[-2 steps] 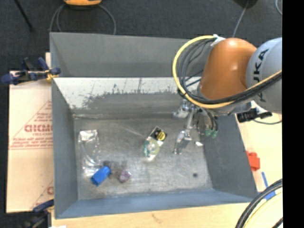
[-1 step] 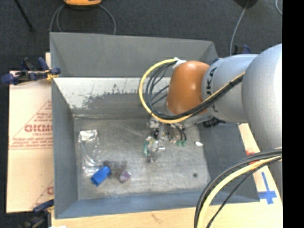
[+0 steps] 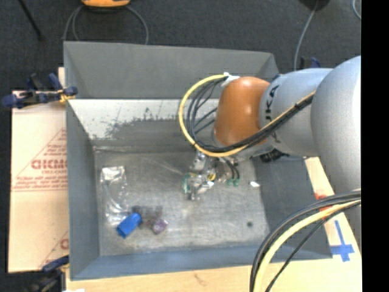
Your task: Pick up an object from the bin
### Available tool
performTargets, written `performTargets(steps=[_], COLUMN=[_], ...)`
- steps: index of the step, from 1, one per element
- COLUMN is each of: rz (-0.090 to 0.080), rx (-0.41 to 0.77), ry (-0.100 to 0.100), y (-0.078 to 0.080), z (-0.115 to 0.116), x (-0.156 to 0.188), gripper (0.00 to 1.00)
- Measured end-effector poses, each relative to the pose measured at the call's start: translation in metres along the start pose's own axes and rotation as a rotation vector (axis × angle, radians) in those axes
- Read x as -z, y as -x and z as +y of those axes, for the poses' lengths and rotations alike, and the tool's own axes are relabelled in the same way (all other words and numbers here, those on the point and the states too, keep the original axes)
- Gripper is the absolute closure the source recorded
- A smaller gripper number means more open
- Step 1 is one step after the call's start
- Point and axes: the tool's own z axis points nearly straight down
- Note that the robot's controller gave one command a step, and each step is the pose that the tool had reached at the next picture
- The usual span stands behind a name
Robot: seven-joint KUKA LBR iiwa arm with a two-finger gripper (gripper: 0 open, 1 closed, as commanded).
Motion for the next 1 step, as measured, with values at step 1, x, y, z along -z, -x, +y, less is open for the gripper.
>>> performTargets(steps=[1], rz=[-0.007], rx=[0.028], ry=[-0.001], y=[-0.023], z=[-0.0049], x=[0.1268], gripper=[1.0])
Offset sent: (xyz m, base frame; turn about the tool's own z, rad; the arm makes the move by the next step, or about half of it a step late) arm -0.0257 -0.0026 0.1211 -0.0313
